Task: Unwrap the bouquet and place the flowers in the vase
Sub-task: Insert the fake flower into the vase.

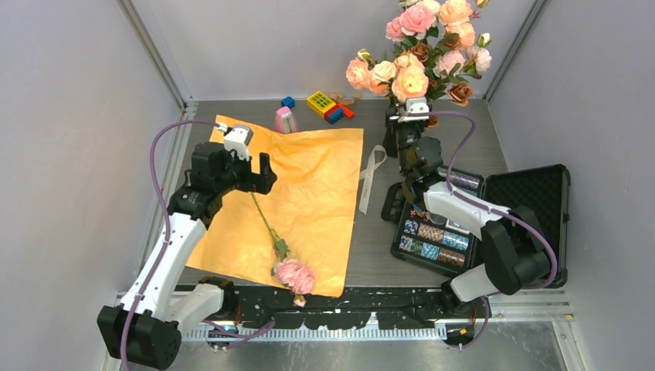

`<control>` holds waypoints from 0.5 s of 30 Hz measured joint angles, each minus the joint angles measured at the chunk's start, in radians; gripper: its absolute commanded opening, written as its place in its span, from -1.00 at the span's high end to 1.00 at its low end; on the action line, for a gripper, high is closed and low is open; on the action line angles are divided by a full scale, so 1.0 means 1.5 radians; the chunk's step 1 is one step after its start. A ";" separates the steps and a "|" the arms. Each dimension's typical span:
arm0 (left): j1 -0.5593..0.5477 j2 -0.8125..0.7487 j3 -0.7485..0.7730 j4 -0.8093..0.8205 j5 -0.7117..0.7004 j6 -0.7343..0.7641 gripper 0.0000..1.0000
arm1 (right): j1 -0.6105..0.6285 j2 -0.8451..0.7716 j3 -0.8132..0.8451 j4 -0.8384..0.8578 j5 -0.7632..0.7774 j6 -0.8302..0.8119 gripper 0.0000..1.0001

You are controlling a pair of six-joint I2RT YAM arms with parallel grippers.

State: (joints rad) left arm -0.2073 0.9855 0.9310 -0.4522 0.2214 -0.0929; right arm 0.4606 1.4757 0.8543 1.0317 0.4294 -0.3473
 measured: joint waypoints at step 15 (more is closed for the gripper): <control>0.000 -0.003 -0.001 0.000 0.003 -0.007 -0.99 | 0.000 -0.239 -0.051 -0.314 -0.041 0.165 -0.66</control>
State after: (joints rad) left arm -0.2073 0.9813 0.9295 -0.4522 0.2256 -0.1032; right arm 0.4606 1.1168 0.7784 0.5610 0.3683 -0.0998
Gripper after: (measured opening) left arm 0.995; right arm 0.836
